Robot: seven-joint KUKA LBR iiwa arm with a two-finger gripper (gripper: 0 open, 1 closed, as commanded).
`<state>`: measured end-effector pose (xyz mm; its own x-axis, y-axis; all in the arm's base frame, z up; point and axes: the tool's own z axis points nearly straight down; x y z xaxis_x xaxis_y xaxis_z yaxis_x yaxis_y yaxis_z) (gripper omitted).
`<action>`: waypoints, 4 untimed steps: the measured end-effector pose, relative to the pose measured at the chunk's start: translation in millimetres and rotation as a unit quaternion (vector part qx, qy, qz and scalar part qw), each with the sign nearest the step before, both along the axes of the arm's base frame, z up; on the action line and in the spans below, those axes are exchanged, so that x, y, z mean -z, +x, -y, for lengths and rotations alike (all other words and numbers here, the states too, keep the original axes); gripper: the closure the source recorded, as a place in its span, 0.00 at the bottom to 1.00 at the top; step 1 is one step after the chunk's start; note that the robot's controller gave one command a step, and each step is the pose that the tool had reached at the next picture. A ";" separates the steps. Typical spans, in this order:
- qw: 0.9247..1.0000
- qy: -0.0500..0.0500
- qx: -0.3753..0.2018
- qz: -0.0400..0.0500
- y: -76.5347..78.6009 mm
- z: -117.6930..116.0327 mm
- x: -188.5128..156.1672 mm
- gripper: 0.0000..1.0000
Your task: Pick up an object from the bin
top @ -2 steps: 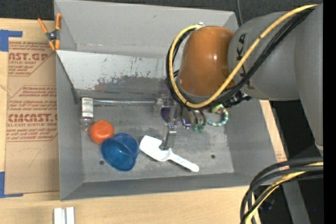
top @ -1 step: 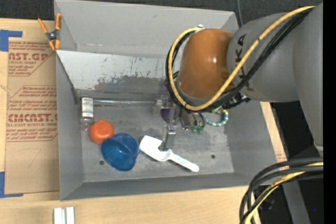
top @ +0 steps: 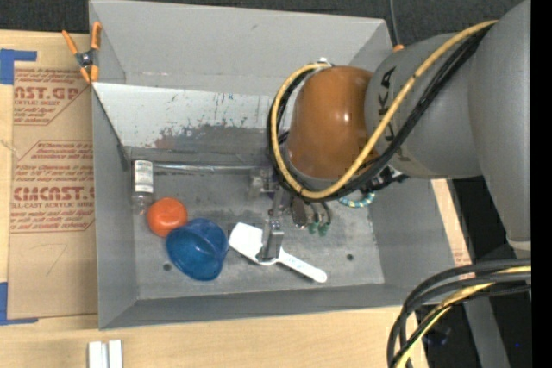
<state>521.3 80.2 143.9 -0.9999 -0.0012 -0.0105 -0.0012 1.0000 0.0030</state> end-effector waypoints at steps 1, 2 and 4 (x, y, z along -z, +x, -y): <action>0.996 -0.001 -0.087 0.004 31.5 -15.4 -5.3 0.00; 0.996 0.000 -0.085 0.007 32.3 -16.2 -4.6 0.00; 0.991 0.000 -0.130 0.007 -25.5 -47.7 60.4 0.00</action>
Offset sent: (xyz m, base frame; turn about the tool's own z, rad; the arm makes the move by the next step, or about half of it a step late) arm 0.0293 0.0458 -0.0739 -0.0019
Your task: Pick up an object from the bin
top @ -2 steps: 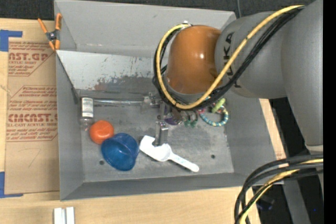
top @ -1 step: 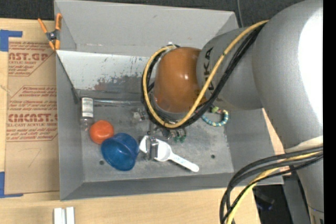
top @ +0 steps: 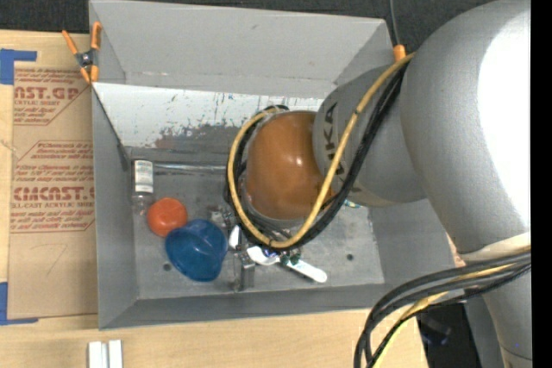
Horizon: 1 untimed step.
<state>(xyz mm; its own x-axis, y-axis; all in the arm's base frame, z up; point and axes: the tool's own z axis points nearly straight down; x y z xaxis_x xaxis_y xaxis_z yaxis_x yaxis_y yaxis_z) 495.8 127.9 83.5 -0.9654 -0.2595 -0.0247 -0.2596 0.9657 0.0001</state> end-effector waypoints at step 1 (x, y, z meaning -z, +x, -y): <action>1.000 0.000 -0.010 -0.002 27.8 -34.3 14.2 0.00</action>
Offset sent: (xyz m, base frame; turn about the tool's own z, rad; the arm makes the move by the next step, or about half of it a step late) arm 0.0211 0.0416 -0.0135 -0.0443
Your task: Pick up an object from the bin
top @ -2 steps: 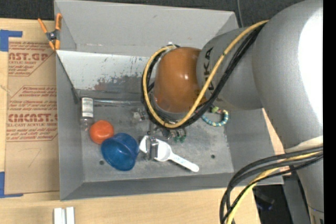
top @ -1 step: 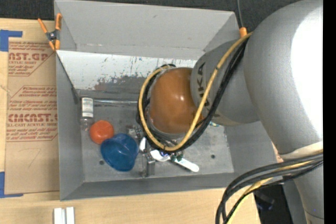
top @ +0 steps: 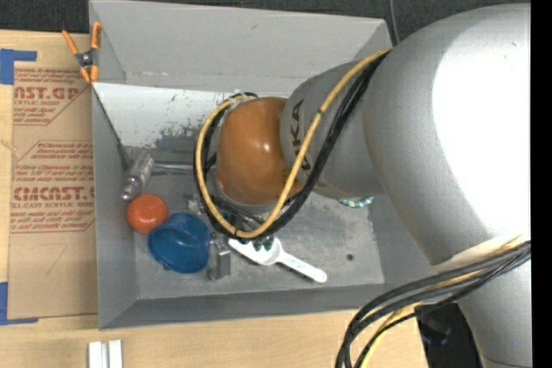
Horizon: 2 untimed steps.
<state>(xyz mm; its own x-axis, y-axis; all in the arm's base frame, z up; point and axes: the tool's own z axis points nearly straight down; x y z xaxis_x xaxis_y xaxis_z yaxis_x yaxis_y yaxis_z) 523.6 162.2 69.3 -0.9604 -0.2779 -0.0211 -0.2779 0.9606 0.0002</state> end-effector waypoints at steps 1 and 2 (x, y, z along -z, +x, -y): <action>1.000 0.000 0.000 0.000 -0.3 0.3 -0.3 0.00; 0.991 -0.002 -0.133 0.002 3.8 36.8 -100.0 1.00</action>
Offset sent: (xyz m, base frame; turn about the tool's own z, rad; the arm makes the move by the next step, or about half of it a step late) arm 0.0035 -0.0376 0.1001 -0.2684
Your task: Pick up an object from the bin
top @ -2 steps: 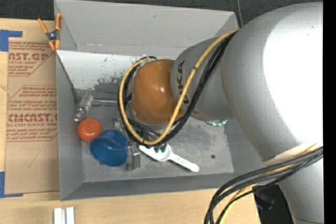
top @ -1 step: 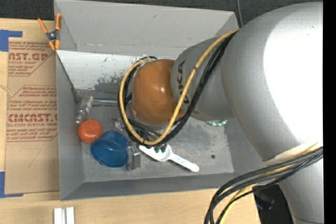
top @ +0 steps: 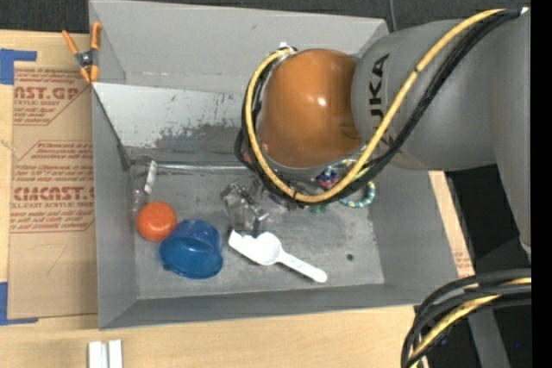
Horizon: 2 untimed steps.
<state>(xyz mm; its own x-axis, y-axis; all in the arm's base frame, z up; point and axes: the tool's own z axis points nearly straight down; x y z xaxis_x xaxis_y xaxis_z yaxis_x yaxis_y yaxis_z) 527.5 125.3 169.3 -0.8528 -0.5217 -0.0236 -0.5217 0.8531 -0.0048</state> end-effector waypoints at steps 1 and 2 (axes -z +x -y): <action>1.000 0.000 0.000 0.000 0.0 -0.1 0.0 1.00; 0.999 0.000 -0.047 0.001 -29.0 -21.3 36.0 1.00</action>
Offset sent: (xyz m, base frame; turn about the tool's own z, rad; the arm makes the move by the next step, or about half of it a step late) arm -0.0391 0.0279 -0.0482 -0.1266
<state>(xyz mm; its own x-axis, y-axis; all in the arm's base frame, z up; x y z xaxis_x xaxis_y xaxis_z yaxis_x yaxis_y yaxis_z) 498.5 146.6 133.3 -0.8003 -0.5991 -0.0251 -0.5991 0.8006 -0.0063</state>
